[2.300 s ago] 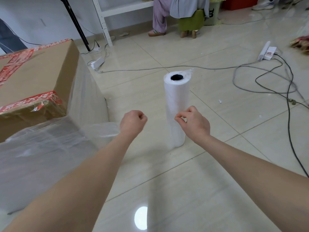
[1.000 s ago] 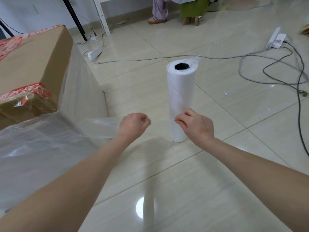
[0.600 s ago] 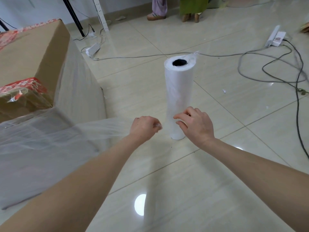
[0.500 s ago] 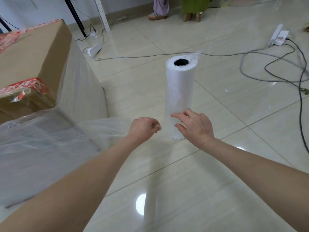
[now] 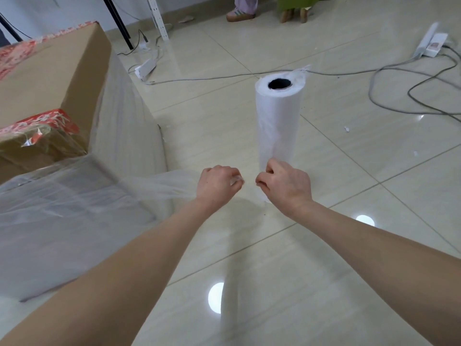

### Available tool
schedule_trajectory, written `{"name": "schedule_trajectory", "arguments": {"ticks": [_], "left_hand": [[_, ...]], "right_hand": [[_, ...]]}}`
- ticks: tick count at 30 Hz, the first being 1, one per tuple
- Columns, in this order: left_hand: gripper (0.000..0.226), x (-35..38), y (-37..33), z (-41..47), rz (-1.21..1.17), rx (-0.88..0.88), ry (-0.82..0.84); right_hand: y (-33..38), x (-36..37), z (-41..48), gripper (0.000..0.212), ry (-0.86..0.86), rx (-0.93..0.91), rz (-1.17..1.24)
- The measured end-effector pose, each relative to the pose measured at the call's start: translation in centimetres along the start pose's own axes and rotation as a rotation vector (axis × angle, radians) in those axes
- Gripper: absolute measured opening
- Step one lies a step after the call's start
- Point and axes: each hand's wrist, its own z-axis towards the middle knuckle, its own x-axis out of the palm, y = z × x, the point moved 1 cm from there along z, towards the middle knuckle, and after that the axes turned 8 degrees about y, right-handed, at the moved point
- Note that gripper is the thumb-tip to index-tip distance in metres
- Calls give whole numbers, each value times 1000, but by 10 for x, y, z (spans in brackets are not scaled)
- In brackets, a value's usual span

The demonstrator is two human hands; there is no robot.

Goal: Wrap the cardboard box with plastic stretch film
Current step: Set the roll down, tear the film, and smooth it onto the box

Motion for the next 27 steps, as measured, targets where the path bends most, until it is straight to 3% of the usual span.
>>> {"name": "schedule_trajectory", "arguments": {"ticks": [4,8,13,15,18,22,27], "left_hand": [[23,-3,24,-1,-49,-194,-33],[22,4,18,0,-14,-80,98],[80,15,-3,11,68,66,175],[89,21,-14,15,108,68,219],[76,28,-22,22,119,3,278],[23,23,-20,20,108,-71,224],[25,18,-14,15,86,21,185]], "right_hand": [[-20,-2,-6,21,-7,62,-17],[-26,1,-7,22,-38,65,-33],[-29,4,-5,20,-90,59,-12],[-28,5,-5,20,-105,47,-10],[-26,5,-5,20,-122,28,0],[-30,5,-7,20,-115,34,2],[-25,7,-5,32,-45,-7,16]]}}
